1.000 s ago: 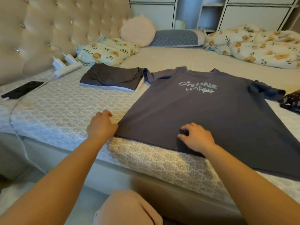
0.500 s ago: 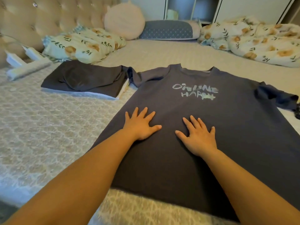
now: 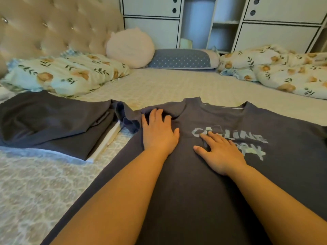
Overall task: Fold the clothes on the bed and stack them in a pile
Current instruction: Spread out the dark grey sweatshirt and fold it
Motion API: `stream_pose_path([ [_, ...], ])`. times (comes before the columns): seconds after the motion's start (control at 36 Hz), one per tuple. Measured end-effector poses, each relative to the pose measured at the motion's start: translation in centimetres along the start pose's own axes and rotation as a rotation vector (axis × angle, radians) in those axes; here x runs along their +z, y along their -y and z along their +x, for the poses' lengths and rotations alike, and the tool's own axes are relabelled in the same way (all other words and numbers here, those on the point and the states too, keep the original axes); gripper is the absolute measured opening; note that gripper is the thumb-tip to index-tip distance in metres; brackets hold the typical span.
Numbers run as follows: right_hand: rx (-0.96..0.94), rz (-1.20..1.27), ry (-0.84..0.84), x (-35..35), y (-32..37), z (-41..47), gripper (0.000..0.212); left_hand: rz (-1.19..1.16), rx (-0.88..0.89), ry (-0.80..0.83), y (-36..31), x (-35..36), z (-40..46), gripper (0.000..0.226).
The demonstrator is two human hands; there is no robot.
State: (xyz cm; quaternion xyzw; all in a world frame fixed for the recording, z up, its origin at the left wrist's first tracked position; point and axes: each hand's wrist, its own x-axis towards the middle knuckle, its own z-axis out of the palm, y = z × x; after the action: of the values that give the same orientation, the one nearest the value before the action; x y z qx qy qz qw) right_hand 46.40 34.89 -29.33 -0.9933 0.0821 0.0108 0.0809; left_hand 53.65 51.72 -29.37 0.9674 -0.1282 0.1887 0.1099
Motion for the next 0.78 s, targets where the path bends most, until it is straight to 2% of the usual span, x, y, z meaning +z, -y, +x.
stream_pose_path([
  [0.06,0.006,0.003,-0.018,-0.1,0.2,1.4,0.069,0.028,-0.044,-0.106,0.8,0.4,1.8,0.056],
  [0.17,0.043,-0.031,-0.068,0.1,0.8,3.1,0.064,0.049,-0.242,0.046,2.9,1.1,4.8,0.073],
  [0.25,0.034,-0.023,-0.058,0.2,0.8,3.4,0.062,0.075,-0.302,0.158,2.6,1.1,6.9,0.047],
  [0.31,0.024,-0.002,-0.051,0.3,0.6,3.3,0.062,0.044,-0.336,0.156,2.5,1.0,8.1,0.031],
  [0.39,-0.006,0.044,-0.035,0.3,0.5,3.3,0.061,0.018,-0.372,0.057,3.0,0.4,10.2,0.027],
  [0.47,-0.050,0.065,-0.011,0.4,1.0,3.6,0.062,0.237,-0.316,-0.021,3.8,0.8,11.0,0.028],
  [0.53,-0.062,0.065,-0.007,0.4,1.2,3.7,0.065,0.345,-0.220,-0.001,3.8,1.9,11.0,0.030],
  [0.58,-0.063,0.081,-0.001,0.2,1.2,3.8,0.067,0.371,-0.198,0.016,4.0,2.2,11.1,0.033],
  [0.69,-0.065,0.083,0.010,0.0,0.8,3.7,0.068,0.298,-0.348,0.066,5.4,1.8,10.6,0.067],
  [0.78,-0.065,0.095,0.013,0.1,1.0,3.6,0.068,0.282,-0.435,0.145,7.0,1.1,10.1,0.079],
])
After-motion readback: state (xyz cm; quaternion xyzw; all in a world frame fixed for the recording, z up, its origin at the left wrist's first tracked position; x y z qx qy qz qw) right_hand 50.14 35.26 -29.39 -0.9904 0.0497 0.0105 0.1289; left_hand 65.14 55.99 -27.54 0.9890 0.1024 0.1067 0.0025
